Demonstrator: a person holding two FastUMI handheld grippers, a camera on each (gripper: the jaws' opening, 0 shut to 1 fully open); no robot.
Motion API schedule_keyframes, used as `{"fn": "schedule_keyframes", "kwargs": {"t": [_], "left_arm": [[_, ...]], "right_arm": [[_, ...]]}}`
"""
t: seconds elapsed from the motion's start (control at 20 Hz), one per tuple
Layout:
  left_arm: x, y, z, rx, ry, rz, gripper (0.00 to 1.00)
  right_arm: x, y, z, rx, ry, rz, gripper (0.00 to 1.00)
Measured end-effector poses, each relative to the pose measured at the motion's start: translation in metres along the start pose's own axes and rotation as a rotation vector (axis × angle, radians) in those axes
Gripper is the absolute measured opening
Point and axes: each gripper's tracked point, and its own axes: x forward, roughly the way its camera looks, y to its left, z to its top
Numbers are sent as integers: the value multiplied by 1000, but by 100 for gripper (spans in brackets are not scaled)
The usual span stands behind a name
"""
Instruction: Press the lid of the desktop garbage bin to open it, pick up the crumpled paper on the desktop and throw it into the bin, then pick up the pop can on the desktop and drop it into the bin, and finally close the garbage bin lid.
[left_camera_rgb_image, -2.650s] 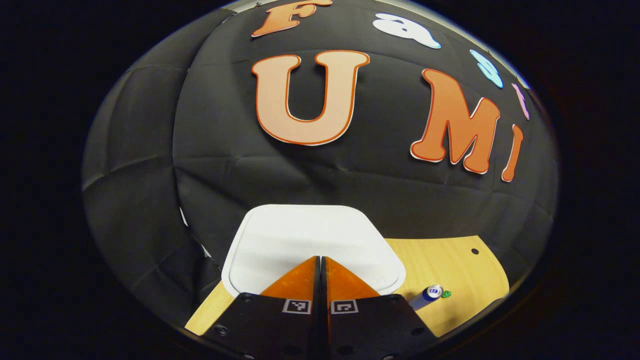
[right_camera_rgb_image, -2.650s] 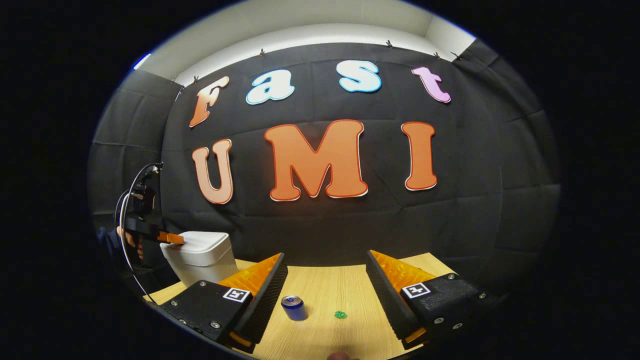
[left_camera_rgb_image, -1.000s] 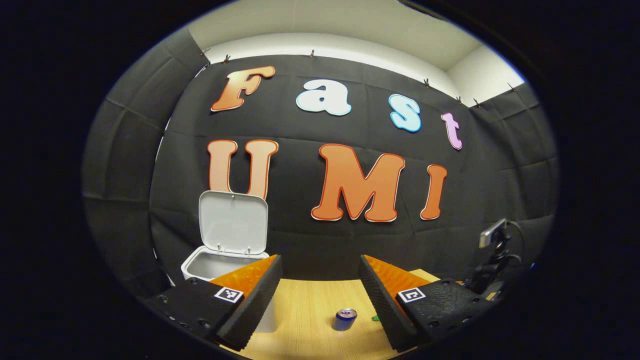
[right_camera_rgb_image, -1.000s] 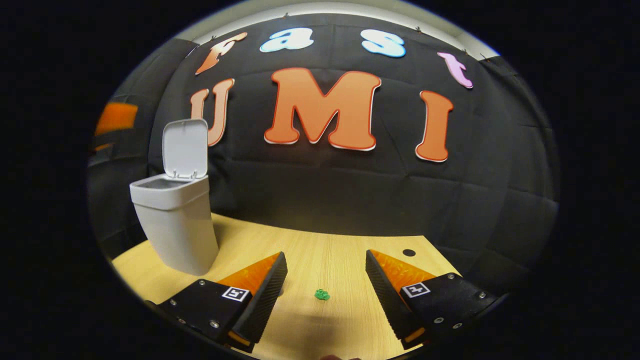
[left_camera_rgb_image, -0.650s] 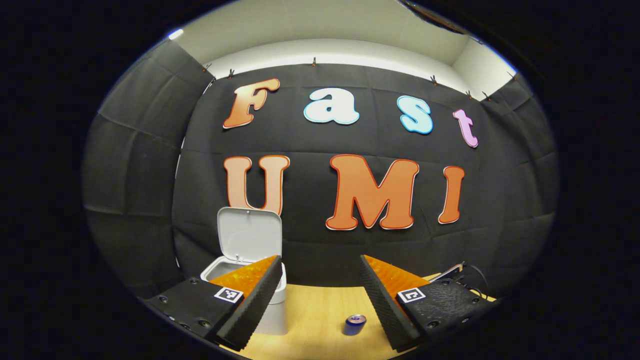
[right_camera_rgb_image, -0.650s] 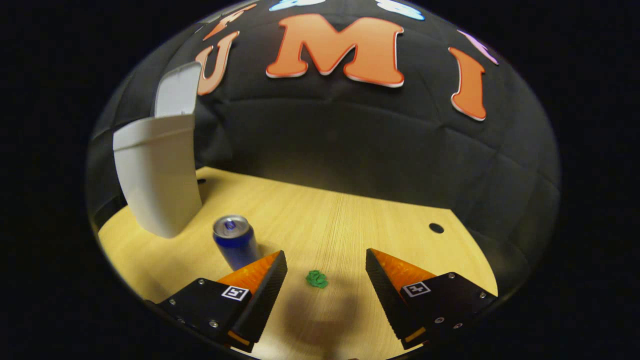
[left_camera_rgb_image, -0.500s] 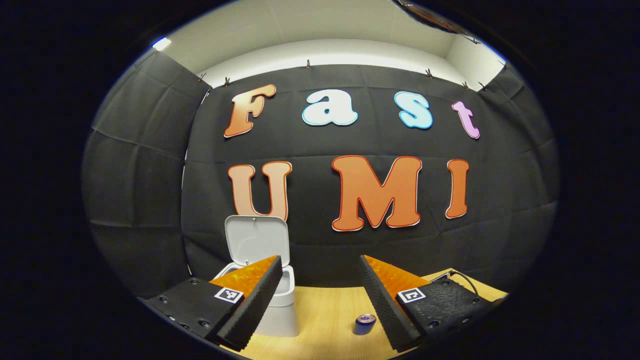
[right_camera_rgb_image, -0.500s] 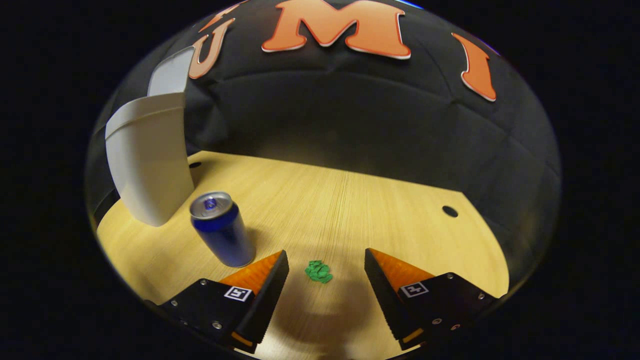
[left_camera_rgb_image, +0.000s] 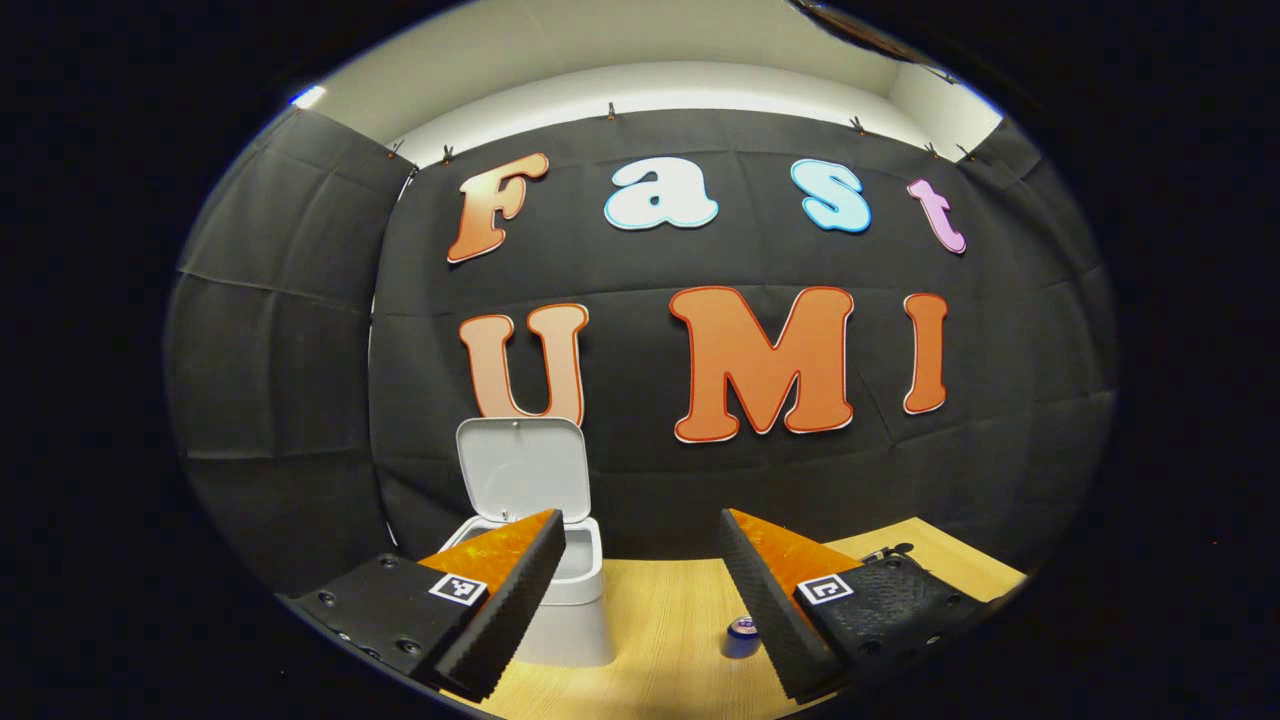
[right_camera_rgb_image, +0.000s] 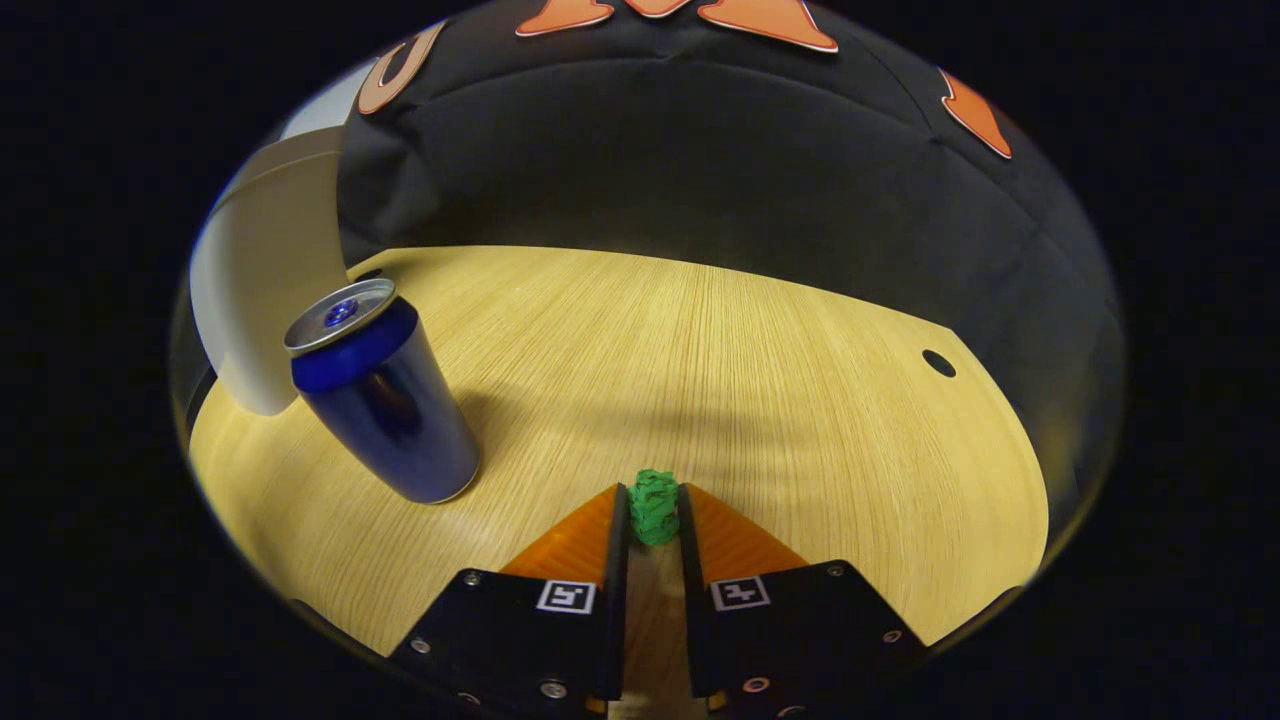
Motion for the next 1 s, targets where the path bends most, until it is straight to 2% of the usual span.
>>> {"fn": "schedule_keyframes", "kwargs": {"t": [0.05,0.1,0.15,0.2,0.3,0.35,0.5,0.55,0.6,0.65,0.7,0.85,1.0], "left_arm": [[0,2,2,-2,-7,-3,97],[-1,6,3,-5,-12,-6,93],[-2,10,3,-12,-15,-8,95],[-2,15,0,-21,-14,-12,89],[-4,27,-4,-41,-13,-9,89],[-4,35,-5,-55,-17,-6,94],[-7,64,-5,-97,-39,19,89],[-9,75,-5,-112,-44,29,89],[-11,87,-6,-123,-49,42,94],[-13,100,-8,-128,-53,57,94],[-15,112,-8,-130,-59,74,89],[-24,154,-12,-140,-69,132,89],[-32,194,-23,-154,-58,195,93]], "right_arm": [[-6,1,7,30,-12,4,23],[-15,2,19,54,-39,12,21],[-29,2,36,71,-76,18,18],[-48,3,55,85,-120,31,18],[-87,13,104,99,-222,61,18],[-108,19,133,93,-273,70,18],[-171,51,207,73,-394,151,17],[-189,81,230,56,-423,184,17],[-199,96,249,36,-452,211,17],[-209,120,269,19,-481,253,17],[-212,150,287,-2,-505,286,17],[-221,234,314,-55,-522,385,17],[-216,309,323,-87,-498,465,17]]}}
